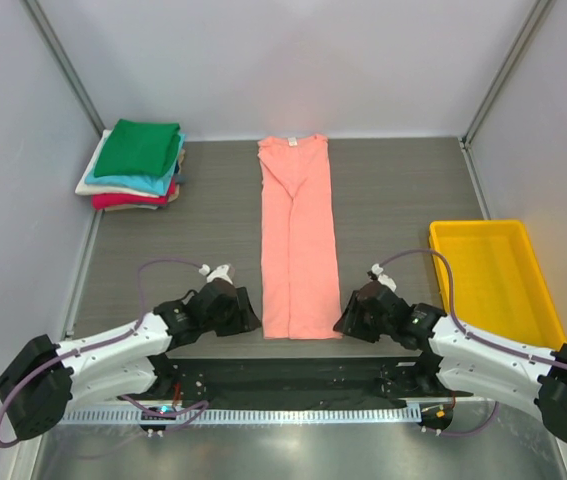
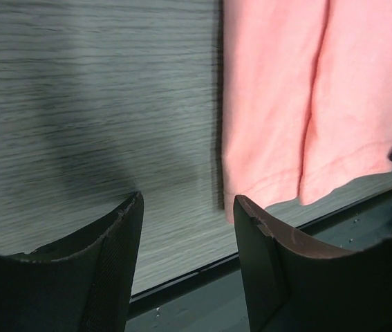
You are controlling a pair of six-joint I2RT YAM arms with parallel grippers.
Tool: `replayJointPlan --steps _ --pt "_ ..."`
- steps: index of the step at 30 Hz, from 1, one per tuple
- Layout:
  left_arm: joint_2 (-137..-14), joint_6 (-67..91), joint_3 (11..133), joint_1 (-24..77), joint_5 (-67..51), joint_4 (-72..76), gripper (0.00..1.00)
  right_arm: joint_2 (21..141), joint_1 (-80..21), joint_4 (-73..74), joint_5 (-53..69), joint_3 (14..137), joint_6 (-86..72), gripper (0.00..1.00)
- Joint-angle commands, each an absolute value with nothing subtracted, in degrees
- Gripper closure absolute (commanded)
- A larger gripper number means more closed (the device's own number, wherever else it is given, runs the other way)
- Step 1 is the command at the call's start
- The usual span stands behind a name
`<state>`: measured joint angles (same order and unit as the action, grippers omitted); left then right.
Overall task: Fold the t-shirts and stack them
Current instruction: Fold the tshirt
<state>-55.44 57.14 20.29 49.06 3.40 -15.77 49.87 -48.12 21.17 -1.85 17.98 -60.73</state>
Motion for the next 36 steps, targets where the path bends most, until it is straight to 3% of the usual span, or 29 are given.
replayJointPlan --steps 1,4,8,15,21,24,27,36 --pt "-56.3 59.9 19.3 51.0 4.7 -10.5 0.44 49.3 -49.7 21.9 -5.5 16.3 -65.1 0.56" --pt "-57.7 60.8 18.8 51.8 4.8 -8.7 0.44 49.2 -50.1 21.8 -6.6 15.6 -65.5 0.61" --pt "-59.7 61.8 19.2 53.5 5.1 -7.6 0.44 49.0 -50.2 21.8 -6.7 15.5 -65.7 0.76" --pt "-62.8 64.4 19.5 58.3 7.2 -7.1 0.47 48.8 -50.2 21.9 -7.0 14.9 -65.6 0.83" --pt "-64.3 66.2 19.6 61.1 9.7 -7.2 0.64 48.8 -50.3 21.9 -6.9 14.7 -66.0 0.90" --pt "-65.6 66.8 19.9 61.5 11.1 -7.2 0.88 48.2 -50.3 21.9 -6.8 14.3 -66.2 0.99" --pt "-66.5 66.3 21.2 61.9 11.9 -7.3 0.99 47.5 -50.4 21.9 -6.7 14.2 -66.2 0.99" --pt "-60.8 66.1 29.5 64.3 16.6 -20.0 1.00 43.4 -50.8 29.1 -10.0 21.2 -65.9 0.99"
